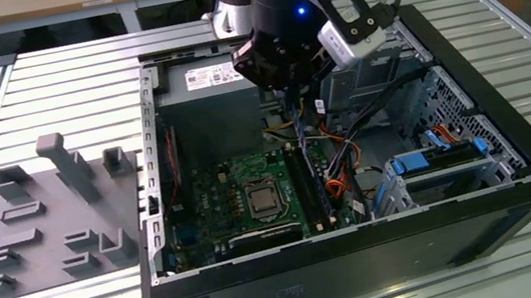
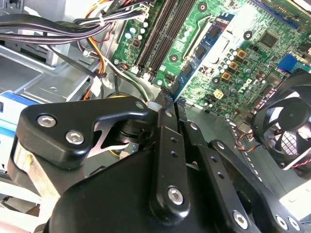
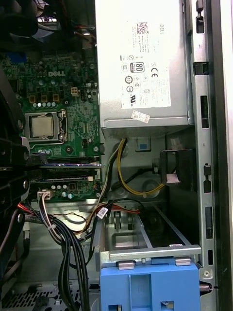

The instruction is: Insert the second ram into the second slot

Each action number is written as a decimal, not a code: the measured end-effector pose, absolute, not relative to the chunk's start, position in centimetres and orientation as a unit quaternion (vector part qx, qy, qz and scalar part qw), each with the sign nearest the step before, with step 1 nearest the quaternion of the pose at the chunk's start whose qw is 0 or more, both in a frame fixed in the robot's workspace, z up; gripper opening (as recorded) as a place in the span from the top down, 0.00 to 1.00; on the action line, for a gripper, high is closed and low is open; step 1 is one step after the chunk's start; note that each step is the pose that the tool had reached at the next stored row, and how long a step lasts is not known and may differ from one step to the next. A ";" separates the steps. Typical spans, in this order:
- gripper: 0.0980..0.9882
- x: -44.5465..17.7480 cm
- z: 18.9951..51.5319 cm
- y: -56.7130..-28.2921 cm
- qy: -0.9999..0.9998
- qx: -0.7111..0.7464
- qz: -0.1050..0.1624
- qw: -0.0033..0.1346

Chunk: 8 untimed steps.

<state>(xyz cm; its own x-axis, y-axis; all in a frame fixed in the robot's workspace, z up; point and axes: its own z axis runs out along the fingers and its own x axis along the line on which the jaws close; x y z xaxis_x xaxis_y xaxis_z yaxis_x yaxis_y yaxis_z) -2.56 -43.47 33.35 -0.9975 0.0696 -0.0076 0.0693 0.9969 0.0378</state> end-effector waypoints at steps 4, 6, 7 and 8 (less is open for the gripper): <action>0.95 -2.6 33.2 -43.5 0.999 0.035 0.019 0.004; 0.95 -2.6 33.2 -43.5 0.999 0.035 0.019 0.004; 0.95 -2.6 33.1 -43.5 0.999 0.035 0.019 0.004; 0.95 -2.6 33.1 -43.5 0.999 0.035 0.019 0.004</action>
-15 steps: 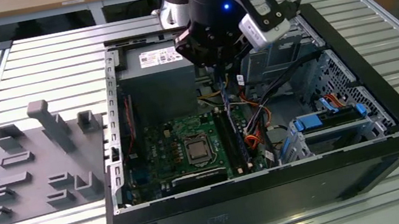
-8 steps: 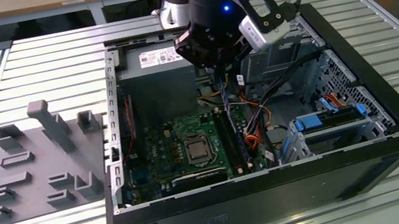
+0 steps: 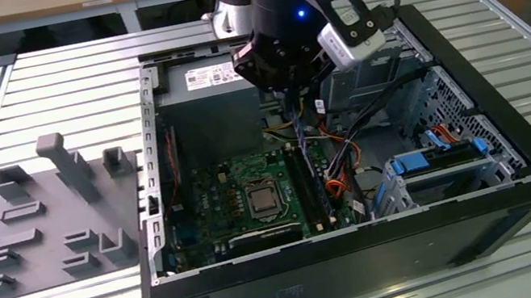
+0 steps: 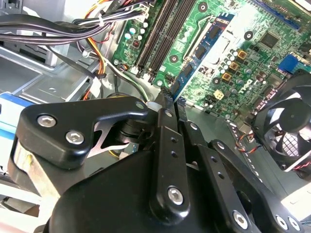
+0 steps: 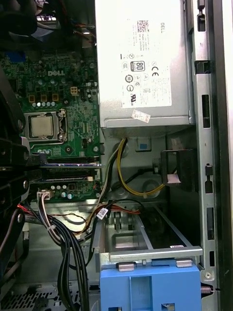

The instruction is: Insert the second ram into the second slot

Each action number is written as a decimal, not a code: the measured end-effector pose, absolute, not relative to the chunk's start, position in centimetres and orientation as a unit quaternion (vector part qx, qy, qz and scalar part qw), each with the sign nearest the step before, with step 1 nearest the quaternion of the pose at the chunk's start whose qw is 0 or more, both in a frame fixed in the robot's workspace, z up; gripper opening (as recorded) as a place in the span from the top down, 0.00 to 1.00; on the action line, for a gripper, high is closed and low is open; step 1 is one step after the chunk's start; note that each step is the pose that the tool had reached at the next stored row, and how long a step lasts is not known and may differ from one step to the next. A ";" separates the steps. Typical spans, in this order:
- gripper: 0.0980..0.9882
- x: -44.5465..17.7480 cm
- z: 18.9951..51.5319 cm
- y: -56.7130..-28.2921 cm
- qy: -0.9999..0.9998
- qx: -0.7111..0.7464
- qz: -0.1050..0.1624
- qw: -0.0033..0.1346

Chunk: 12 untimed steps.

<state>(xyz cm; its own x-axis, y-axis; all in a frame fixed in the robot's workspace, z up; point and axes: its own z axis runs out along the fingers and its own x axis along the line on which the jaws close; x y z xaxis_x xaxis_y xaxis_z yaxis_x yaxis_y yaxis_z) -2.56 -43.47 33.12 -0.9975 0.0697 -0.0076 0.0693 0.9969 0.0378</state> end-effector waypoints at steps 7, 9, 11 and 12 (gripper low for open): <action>0.95 -2.6 32.9 -43.5 0.999 0.035 0.019 0.004; 0.95 -2.6 32.9 -43.5 0.999 0.035 0.019 0.004; 0.95 -2.6 32.8 -43.5 0.999 0.035 0.019 0.004; 0.95 -2.6 32.8 -43.5 0.999 0.035 0.019 0.004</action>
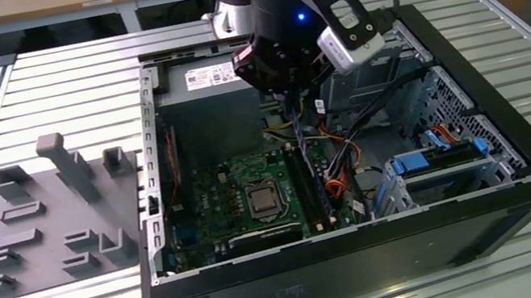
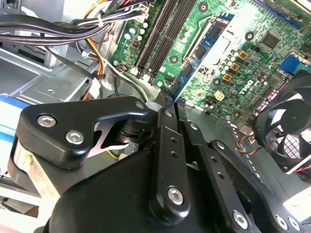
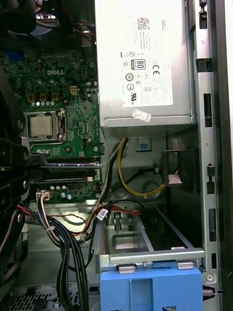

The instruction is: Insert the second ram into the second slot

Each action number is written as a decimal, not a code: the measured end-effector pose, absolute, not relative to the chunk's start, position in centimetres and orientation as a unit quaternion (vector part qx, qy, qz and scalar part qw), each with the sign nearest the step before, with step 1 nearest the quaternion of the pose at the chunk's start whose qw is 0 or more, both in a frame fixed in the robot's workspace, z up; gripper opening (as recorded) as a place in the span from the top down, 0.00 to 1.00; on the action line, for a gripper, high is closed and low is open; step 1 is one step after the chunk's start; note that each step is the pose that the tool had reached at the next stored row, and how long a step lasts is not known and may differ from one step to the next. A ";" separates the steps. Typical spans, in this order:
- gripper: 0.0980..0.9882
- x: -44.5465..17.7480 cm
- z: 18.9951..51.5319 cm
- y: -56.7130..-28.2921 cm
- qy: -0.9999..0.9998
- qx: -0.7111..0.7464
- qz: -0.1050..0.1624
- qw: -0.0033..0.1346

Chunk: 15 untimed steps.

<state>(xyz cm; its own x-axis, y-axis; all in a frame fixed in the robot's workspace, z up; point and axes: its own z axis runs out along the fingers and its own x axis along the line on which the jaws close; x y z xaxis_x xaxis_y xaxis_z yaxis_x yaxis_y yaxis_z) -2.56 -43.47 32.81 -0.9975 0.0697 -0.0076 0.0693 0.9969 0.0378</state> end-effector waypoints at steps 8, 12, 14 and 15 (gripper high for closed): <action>0.95 -2.6 32.6 -43.5 0.999 0.035 0.019 0.004; 0.95 -2.6 32.5 -43.5 0.999 0.035 0.019 0.004; 0.95 -2.6 32.4 -43.5 0.999 0.035 0.019 0.004; 0.95 -2.6 32.4 -43.5 0.999 0.035 0.019 0.004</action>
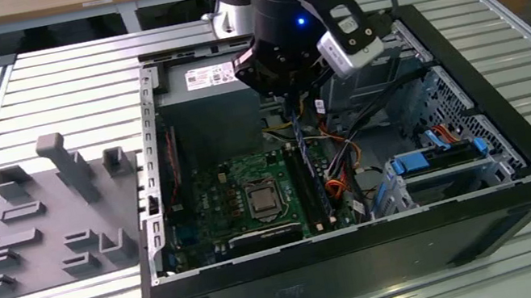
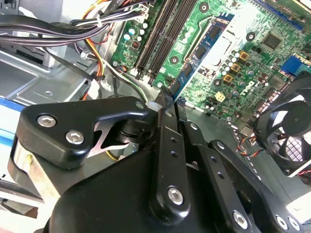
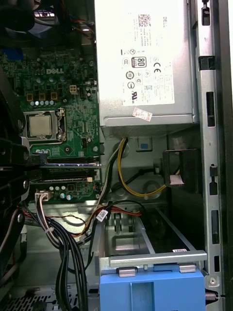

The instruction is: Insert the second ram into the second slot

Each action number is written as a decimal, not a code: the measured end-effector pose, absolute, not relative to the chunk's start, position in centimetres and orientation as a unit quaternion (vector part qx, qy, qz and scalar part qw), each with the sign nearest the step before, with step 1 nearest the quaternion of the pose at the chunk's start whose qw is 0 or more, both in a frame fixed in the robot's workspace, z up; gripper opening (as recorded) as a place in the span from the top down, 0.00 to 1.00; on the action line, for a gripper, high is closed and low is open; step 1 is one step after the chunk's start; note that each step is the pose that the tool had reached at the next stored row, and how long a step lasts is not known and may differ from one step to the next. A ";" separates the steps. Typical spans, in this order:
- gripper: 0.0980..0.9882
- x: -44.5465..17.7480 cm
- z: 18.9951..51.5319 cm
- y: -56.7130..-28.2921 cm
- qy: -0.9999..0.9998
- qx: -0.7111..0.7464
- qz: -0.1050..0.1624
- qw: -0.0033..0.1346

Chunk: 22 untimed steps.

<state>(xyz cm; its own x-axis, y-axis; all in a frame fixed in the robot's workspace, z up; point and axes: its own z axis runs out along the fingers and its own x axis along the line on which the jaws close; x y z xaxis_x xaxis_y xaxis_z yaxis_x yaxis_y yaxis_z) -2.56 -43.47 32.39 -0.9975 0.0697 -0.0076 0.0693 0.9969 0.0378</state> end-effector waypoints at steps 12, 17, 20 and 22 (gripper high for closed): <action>0.95 -2.6 32.0 -43.5 0.999 0.035 0.019 0.004; 0.95 -2.6 31.9 -43.5 0.999 0.035 0.019 0.004; 0.95 -2.6 31.8 -43.5 0.999 0.035 0.019 0.004; 0.95 -2.6 31.8 -43.5 0.999 0.035 0.019 0.004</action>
<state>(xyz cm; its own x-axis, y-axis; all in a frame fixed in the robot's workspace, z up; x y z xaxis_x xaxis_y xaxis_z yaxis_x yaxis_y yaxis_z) -2.56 -43.47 31.77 -0.9975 0.0697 -0.0076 0.0693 0.9969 0.0378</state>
